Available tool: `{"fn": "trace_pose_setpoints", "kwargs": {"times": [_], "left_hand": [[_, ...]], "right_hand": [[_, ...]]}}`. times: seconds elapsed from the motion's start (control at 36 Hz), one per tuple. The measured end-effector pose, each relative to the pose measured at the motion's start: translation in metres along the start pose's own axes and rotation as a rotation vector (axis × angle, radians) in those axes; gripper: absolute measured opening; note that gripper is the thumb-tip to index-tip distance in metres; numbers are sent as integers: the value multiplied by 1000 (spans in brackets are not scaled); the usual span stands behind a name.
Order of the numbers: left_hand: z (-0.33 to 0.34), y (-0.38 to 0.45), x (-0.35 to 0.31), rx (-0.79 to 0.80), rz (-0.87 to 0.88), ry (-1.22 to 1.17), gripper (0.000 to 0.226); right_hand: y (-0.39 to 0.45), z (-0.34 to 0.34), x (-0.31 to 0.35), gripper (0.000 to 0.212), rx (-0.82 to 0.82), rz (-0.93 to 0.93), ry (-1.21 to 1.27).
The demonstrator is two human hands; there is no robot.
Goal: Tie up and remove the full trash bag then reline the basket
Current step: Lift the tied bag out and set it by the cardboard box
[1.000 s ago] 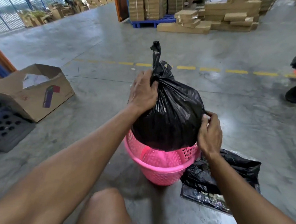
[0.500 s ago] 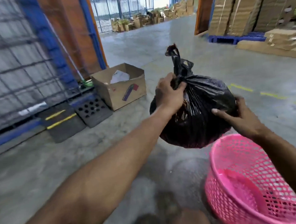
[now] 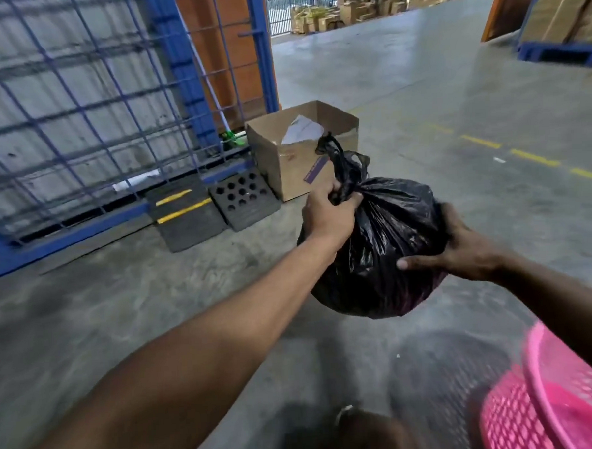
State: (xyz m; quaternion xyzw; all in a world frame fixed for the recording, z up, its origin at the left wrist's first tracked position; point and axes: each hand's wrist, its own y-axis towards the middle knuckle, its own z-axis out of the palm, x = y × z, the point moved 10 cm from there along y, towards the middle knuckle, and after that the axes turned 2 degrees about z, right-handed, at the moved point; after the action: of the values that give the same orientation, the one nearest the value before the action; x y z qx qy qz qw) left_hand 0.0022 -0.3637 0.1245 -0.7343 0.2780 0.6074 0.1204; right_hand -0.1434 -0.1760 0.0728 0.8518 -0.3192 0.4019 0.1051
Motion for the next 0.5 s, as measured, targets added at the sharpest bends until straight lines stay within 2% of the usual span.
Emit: {"fn": "trace_pose_setpoints", "kwargs": {"times": [0.19, 0.39, 0.5], "left_hand": [[-32, 57, 92, -46, -112, 109, 30], [-81, 137, 177, -165, -199, 193, 36], [-107, 193, 214, -232, -226, 202, 32]], "right_hand": [[102, 88, -21, 126, 92, -24, 65], [213, 176, -13, 144, 149, -35, 11], [274, 206, 10, 138, 44, -88, -102]]}}
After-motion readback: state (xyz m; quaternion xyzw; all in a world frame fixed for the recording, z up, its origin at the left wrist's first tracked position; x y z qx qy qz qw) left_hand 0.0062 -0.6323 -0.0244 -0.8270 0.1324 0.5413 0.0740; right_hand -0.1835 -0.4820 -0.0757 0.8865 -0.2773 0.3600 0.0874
